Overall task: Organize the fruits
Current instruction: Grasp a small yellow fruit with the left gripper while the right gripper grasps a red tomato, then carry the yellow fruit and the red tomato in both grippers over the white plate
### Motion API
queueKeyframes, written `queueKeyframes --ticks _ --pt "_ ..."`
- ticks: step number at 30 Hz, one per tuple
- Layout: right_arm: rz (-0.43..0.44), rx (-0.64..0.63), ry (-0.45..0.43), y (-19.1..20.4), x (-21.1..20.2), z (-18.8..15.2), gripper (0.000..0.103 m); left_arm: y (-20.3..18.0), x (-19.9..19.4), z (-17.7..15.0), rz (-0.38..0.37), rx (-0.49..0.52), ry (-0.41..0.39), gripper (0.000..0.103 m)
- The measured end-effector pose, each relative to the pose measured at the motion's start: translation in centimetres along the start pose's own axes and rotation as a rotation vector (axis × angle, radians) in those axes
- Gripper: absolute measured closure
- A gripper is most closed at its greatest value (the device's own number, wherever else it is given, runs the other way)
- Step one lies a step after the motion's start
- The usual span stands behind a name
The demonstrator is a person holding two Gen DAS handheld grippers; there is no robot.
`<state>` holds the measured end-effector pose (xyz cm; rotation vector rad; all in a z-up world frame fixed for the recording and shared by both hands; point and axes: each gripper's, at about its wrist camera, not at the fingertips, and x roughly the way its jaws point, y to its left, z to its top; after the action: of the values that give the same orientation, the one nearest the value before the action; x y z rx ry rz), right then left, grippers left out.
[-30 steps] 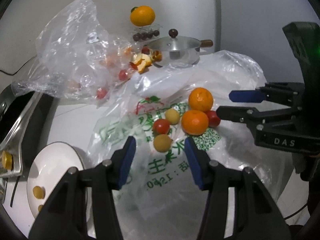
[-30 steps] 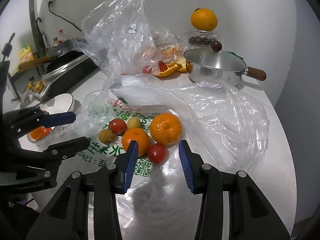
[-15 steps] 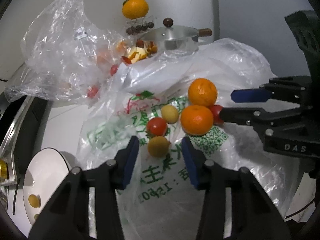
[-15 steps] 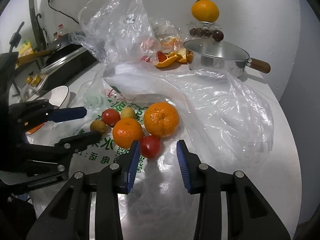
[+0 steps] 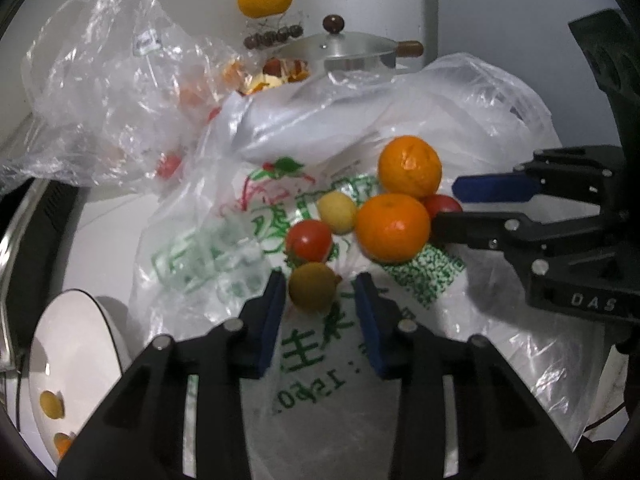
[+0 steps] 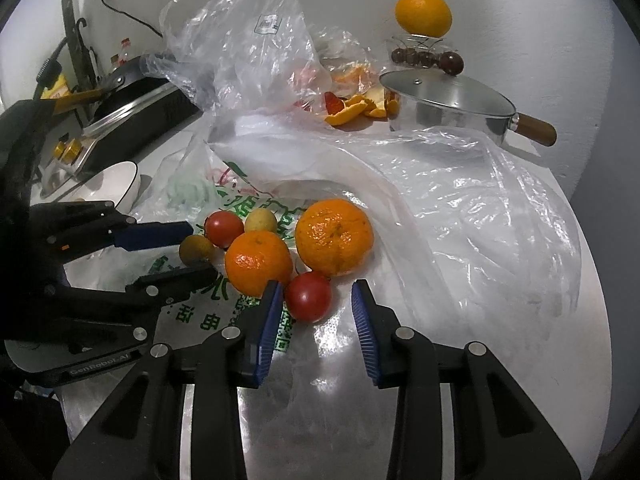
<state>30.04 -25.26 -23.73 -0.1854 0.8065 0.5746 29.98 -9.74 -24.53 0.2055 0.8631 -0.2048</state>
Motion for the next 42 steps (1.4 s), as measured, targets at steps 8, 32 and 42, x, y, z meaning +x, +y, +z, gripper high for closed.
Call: queueKeyframes --ticks 8,32,42 --pt "-0.005 -0.010 0.043 0.3 0.9 0.0 0.074 0.2 0.1 0.1 -0.023 -0.003 -0.005 0.074" --pt "-0.043 -0.045 -0.022 2.5 -2.2 0.2 0.076 0.5 -5.3 -0.9 -0.028 -0.010 -0.093 0.074" --pt "-0.055 -0.063 -0.056 4.3 -4.4 0.3 0.076 1.2 -7.8 -1.4 -0.027 -0.018 -0.136 0.074"
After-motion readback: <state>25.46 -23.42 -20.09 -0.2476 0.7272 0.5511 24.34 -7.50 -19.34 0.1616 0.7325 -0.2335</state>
